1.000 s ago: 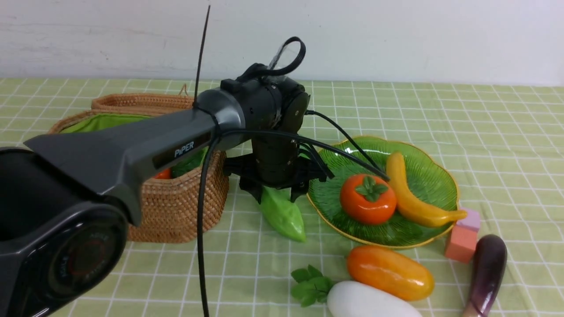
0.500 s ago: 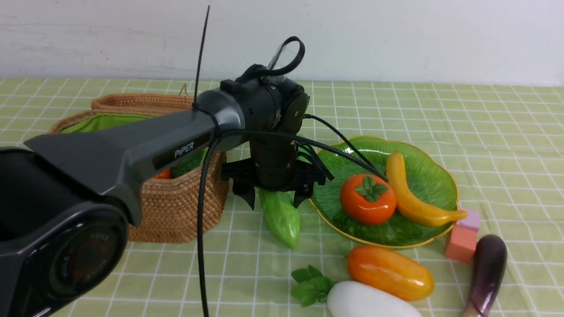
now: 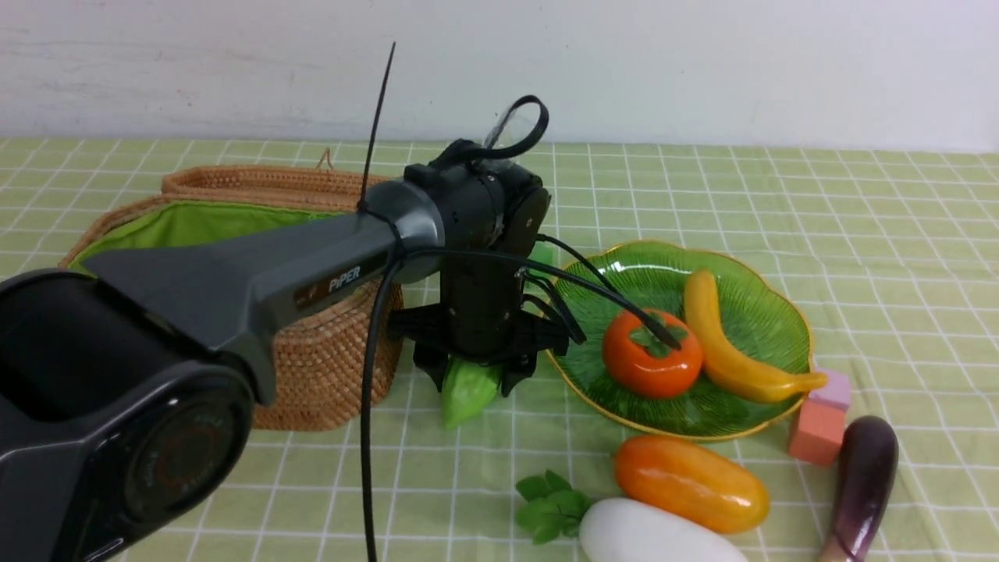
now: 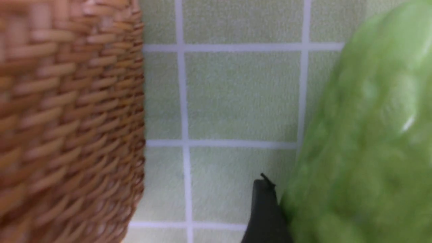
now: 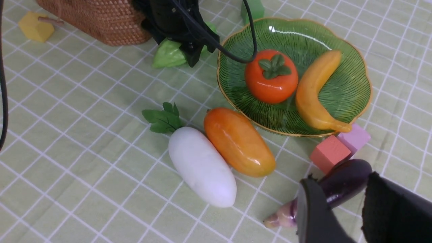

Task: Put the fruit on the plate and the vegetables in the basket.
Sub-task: Take a chayote with your left arm and place it on the basket on the left.

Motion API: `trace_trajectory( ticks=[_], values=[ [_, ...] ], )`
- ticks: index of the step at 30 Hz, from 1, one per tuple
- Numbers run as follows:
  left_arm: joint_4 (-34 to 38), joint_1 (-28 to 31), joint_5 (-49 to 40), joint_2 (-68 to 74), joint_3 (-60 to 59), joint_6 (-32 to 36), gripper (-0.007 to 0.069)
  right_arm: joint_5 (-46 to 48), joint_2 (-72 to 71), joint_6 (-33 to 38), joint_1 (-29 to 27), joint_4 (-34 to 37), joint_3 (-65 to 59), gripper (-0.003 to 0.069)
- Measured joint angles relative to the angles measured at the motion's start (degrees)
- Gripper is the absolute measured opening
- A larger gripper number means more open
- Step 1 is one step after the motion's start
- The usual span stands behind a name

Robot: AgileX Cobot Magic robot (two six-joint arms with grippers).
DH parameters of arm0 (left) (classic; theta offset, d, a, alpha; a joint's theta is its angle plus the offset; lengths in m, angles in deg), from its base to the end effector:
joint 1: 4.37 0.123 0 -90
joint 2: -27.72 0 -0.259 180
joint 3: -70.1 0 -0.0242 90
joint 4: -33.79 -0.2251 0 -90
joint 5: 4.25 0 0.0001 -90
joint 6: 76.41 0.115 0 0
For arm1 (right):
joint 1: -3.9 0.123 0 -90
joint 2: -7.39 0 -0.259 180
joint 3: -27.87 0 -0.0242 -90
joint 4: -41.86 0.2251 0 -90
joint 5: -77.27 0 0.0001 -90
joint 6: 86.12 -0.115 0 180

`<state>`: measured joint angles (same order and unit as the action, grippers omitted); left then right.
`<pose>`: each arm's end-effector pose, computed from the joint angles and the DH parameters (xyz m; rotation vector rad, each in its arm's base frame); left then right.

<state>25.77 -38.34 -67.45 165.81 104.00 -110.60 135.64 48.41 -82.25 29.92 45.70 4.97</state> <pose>0.3747 -0.2352 0.1530 0.0657 2.8852 -0.0208 0.0809 0.0468 0.3524 -0.5501 2.0764 0.3079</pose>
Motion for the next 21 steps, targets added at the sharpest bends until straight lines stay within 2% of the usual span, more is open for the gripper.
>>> trace_trajectory(
  ticks=[4,10,15,21],
  values=[
    [0.8,-0.2,-4.9,-2.2,4.7,3.7,0.0459,-0.3,0.0,0.0,0.0,0.0,0.0,0.0232],
    [0.9,-3.4,-7.3,-9.5,12.5,15.1,0.0459,-0.7,0.0,0.1,0.0,0.0,0.0,0.0232],
    [1.2,-7.5,-7.7,-17.5,13.1,24.5,0.0459,-1.1,0.0,0.1,0.0,0.0,0.0,0.0232],
    [-0.5,-6.4,-7.7,-27.9,9.2,32.9,0.0459,-1.5,0.0,0.1,0.0,0.0,0.0,0.0232]
  ],
)
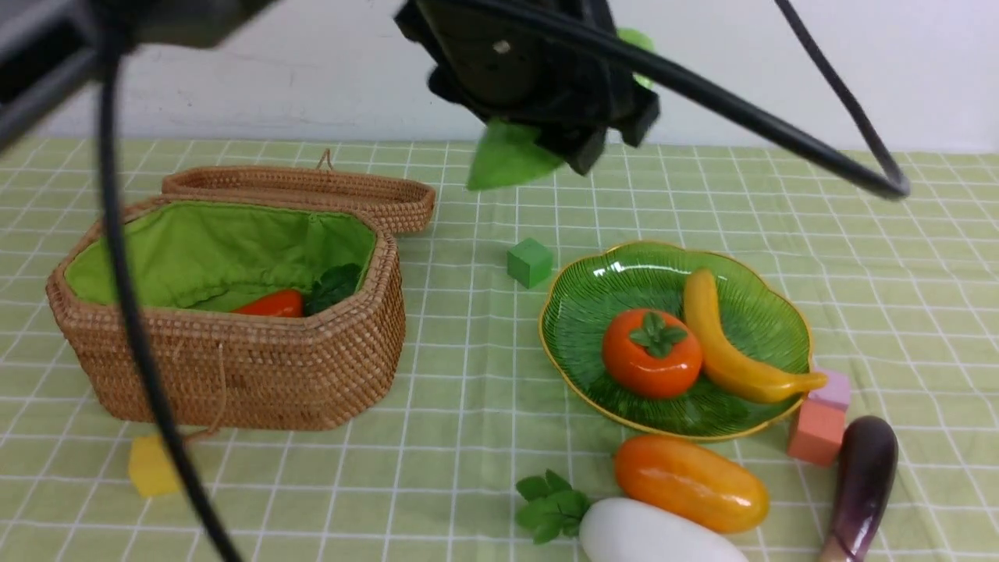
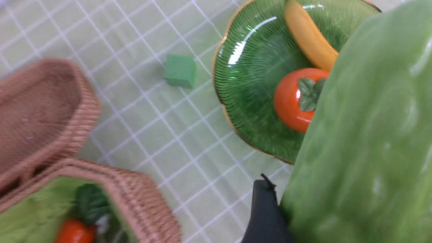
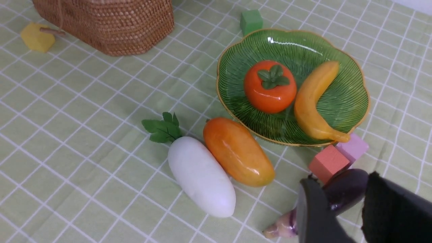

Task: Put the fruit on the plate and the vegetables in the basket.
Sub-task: Take a chayote with your left arm and place it on the basket on the left.

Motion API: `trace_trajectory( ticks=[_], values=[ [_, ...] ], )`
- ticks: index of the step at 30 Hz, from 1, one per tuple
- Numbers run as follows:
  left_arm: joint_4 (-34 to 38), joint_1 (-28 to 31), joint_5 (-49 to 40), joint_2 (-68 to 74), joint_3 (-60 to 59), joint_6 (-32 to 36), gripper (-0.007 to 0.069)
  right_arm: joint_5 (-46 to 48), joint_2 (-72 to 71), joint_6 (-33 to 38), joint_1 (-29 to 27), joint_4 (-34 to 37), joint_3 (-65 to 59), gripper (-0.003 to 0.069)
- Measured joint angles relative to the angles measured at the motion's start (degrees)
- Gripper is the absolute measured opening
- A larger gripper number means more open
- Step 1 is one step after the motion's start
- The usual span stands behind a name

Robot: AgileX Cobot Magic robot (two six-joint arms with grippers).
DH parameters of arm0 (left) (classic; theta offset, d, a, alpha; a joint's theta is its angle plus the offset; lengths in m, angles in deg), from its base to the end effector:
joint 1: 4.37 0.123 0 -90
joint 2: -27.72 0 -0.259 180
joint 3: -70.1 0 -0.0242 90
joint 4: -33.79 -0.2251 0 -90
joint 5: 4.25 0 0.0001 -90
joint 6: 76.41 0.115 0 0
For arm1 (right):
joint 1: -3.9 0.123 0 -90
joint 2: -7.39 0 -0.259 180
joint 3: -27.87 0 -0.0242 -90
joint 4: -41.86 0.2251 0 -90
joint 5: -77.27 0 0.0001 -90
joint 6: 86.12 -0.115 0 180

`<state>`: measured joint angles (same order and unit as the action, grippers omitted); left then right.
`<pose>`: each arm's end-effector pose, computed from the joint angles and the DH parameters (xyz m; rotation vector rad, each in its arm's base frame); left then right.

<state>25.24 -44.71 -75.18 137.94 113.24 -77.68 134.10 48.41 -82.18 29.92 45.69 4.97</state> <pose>0.2878 -0.2232 0.3916 0.7963 2.2636 -0.1476 0.0824 0.0474 0.3550 -0.5434 2.0502 0.3109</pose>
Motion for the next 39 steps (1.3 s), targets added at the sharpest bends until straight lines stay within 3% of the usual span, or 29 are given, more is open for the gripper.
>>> trace_trajectory(
  ticks=[7,13,19,26,30,33,37,39],
  values=[
    [-4.7,9.5,-0.1,-12.1,-12.9,9.0,0.0459,-0.7,0.0,0.0,0.0,0.0,0.0,0.0232],
    [-5.1,17.6,2.1,-13.0,-23.8,19.4,0.0459,-8.8,0.0,0.9,0.0,0.8,0.0,0.0232],
    [-5.1,23.9,13.6,-7.6,-29.6,22.4,0.0459,-13.3,0.0,1.5,0.0,4.8,0.0,0.0232],
    [-5.9,25.2,15.2,-4.3,-29.8,22.4,0.0471,-12.2,0.0,1.5,0.0,5.9,0.0,0.0232],
    [-6.0,25.2,15.2,-4.9,-29.8,22.4,0.0612,-12.2,0.0,1.5,0.0,6.6,0.0,0.0232],
    [-6.0,25.2,15.2,-6.4,-29.8,22.4,0.0661,-12.2,0.0,1.5,0.0,6.8,0.0,0.023],
    [-5.5,25.1,15.4,-9.9,-29.8,22.2,0.0648,-11.4,0.3,1.5,0.0,7.1,0.1,0.0216],
    [-4.5,24.3,15.0,-13.3,-29.8,19.7,0.0596,-9.5,1.4,1.5,0.0,7.2,0.9,0.0201]
  ],
)
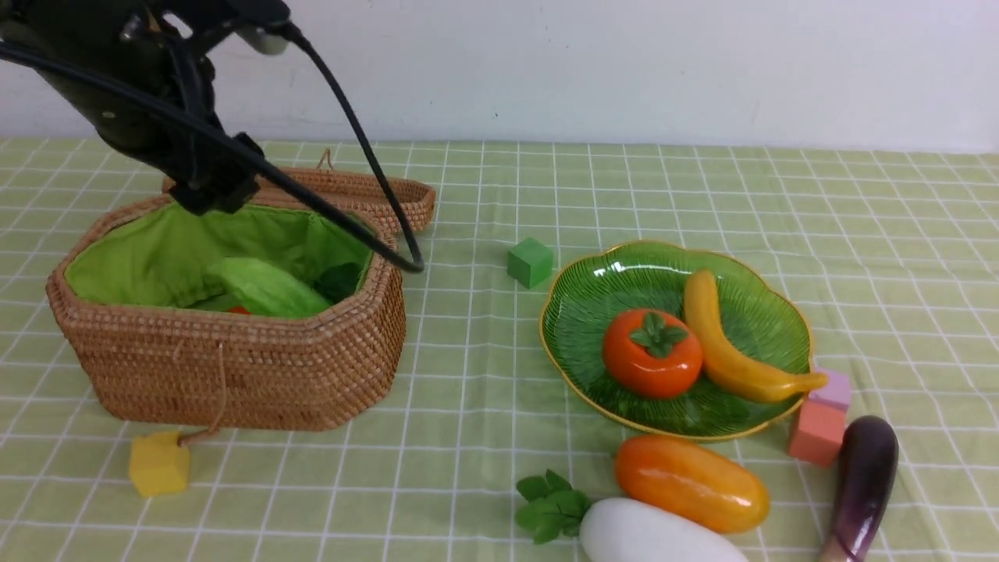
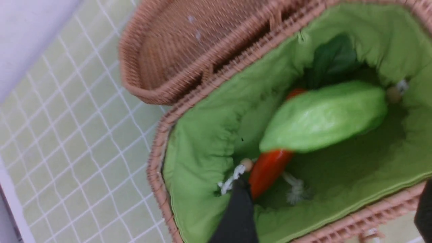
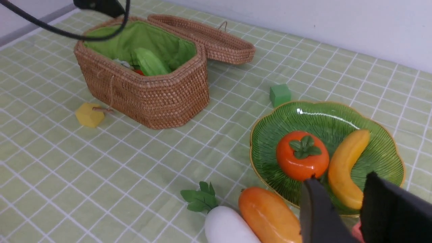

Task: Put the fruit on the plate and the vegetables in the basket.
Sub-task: Take a daikon with your right arm and place it on the basket on the left.

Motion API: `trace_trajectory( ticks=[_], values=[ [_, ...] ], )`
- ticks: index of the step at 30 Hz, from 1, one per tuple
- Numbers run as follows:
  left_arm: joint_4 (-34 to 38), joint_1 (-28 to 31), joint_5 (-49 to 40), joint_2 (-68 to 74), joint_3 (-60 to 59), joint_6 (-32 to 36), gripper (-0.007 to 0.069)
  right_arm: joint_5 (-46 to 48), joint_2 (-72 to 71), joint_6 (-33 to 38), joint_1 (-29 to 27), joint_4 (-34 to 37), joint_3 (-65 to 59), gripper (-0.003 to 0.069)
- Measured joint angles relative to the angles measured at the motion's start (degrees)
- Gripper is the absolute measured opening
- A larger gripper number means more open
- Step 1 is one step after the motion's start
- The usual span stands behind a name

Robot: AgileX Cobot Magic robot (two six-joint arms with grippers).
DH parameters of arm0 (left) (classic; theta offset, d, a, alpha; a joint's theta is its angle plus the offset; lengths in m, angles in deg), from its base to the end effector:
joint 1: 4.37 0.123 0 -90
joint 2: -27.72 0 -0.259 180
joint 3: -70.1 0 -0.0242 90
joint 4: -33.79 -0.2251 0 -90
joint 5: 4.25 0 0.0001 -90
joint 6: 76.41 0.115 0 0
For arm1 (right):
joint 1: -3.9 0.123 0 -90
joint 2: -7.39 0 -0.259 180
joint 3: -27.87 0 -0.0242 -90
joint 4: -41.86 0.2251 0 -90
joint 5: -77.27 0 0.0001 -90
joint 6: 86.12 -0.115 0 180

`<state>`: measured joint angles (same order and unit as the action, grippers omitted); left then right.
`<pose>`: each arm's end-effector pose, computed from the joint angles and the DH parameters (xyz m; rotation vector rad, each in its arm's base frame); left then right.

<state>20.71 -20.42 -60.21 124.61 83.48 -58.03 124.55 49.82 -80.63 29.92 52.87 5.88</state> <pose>0.3196 -0.0695 0.3446 0.7847 2.2943 0.3058 0.0896 0.0617 0.3756 -0.5005 1.8995 0.4600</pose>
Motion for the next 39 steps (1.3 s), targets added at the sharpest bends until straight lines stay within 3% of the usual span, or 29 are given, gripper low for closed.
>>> trace_trajectory(
  ticks=[2,6,7,8,10,14,20,27,33,39],
  values=[
    [1.0,-1.0,-1.2,-2.9,0.0,-3.0,0.0527,1.5,1.6,0.0,0.0,0.0,0.8,0.0191],
    [3.1,-4.9,-7.7,-11.0,0.0,-15.2,0.019,5.2,7.8,0.2,0.0,0.0,3.9,0.0167],
    [3.2,-5.0,-8.4,-11.3,0.0,-15.6,0.0171,5.3,8.1,0.2,0.0,0.0,3.9,0.0167],
    [4.3,-5.8,-11.2,-13.6,-0.2,-17.9,0.0057,5.9,10.2,0.2,0.0,0.0,4.7,0.0162],
    [6.6,-6.5,-13.4,-17.1,-2.0,-19.4,-0.0013,6.4,13.2,0.2,0.0,0.1,5.2,0.0161],
    [13.8,-7.0,-11.4,-26.0,-13.0,-19.0,-0.0013,7.4,18.9,0.2,0.1,0.5,5.3,0.0161],
    [26.7,-7.1,4.1,-44.5,-39.1,-8.9,-0.0013,9.2,27.7,4.6,0.7,5.2,5.3,0.0161],
    [36.4,-7.1,16.9,-60.0,-55.9,-0.4,-0.0013,10.4,38.9,13.0,10.0,4.2,5.4,0.0178],
    [37.9,-7.1,20.3,-64.4,-56.7,1.4,-0.0013,9.7,49.9,16.3,13.1,-0.1,5.4,0.0337],
    [38.1,-7.1,20.4,-64.5,-56.7,1.6,-0.0013,5.8,59.4,16.5,13.1,-6.3,5.5,0.0608]
  ],
)
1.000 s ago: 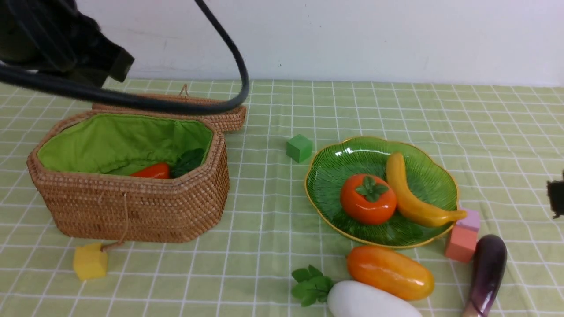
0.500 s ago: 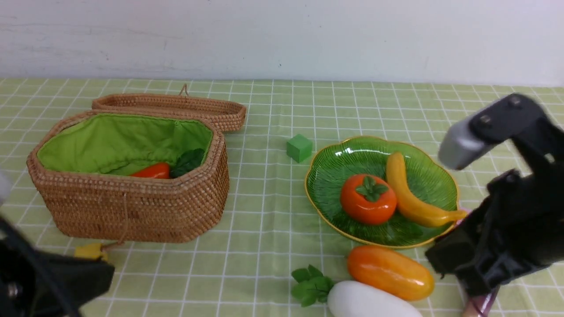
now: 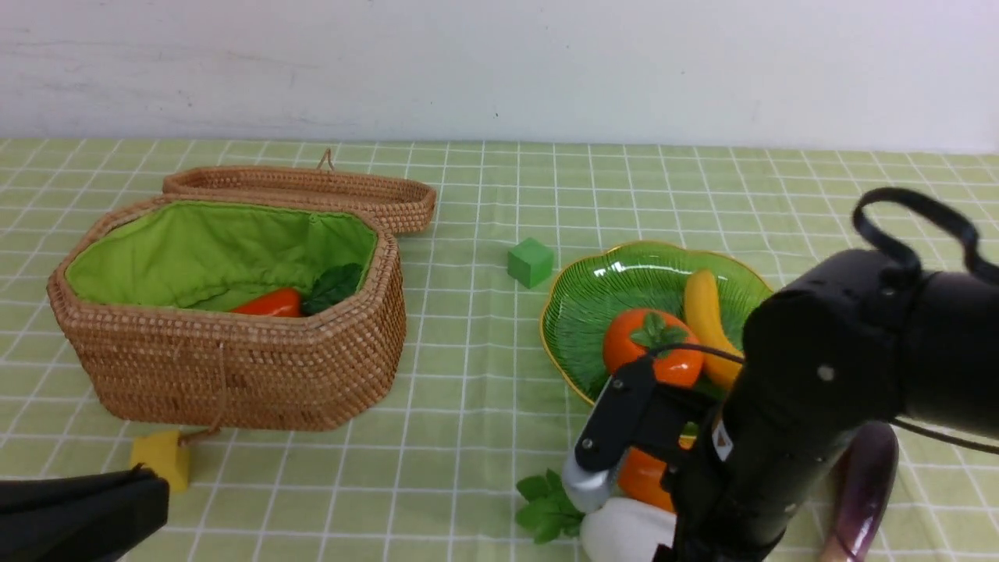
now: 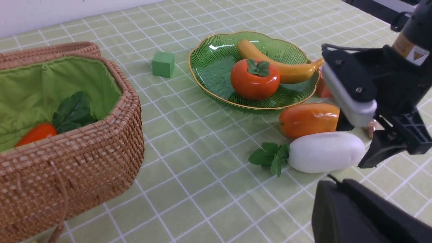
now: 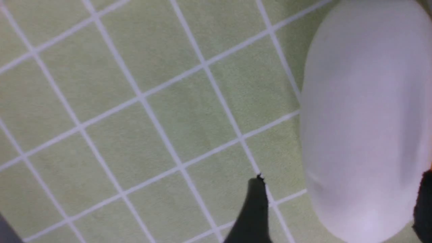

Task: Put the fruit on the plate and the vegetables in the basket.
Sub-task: Take a daikon with your right arm and place it on the basket on the left.

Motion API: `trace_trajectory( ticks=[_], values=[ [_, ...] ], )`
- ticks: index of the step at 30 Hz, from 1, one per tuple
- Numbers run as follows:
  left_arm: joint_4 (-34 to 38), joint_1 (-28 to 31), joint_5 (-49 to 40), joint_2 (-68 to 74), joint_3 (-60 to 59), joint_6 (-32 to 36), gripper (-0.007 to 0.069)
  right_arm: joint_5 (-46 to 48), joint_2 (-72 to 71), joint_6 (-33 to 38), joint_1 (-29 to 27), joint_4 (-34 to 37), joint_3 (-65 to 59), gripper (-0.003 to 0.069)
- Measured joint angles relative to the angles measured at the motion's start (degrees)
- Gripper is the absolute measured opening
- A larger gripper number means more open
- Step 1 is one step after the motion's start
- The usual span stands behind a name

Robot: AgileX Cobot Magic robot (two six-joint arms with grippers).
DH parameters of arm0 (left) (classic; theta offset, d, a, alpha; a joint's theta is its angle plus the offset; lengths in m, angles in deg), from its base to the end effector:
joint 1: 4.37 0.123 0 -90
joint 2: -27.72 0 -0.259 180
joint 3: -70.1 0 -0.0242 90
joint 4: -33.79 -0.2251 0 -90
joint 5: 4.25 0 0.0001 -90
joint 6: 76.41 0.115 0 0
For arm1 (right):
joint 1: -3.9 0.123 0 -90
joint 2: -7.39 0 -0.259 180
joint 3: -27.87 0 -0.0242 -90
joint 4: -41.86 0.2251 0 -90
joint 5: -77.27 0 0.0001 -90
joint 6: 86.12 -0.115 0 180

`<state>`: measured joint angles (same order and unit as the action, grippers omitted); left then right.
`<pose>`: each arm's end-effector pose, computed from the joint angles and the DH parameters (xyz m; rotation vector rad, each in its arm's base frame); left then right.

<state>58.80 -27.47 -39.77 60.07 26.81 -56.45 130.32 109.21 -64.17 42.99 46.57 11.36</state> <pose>0.0799 -0.0648 0.3053 0.5369 1.8409 -0.5179 0.2125 0.1824 0.1775 -1.4658 2.6178 0.1367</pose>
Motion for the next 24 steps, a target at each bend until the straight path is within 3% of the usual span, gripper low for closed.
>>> trace_trajectory(
  ticks=[2,6,24],
  values=[
    [0.1,0.0,-0.1,0.0,0.0,0.0,-0.0013,-1.2,1.7,0.0,0.0,-1.2,0.1,0.0649],
    [0.2,0.0,-0.1,0.0,0.0,0.0,-0.0013,-3.5,4.0,0.1,0.0,-2.0,0.3,0.0659],
    [0.2,0.0,0.3,0.0,-0.2,0.1,-0.0013,-7.0,10.8,2.8,0.1,1.3,0.9,0.0533]
  ],
)
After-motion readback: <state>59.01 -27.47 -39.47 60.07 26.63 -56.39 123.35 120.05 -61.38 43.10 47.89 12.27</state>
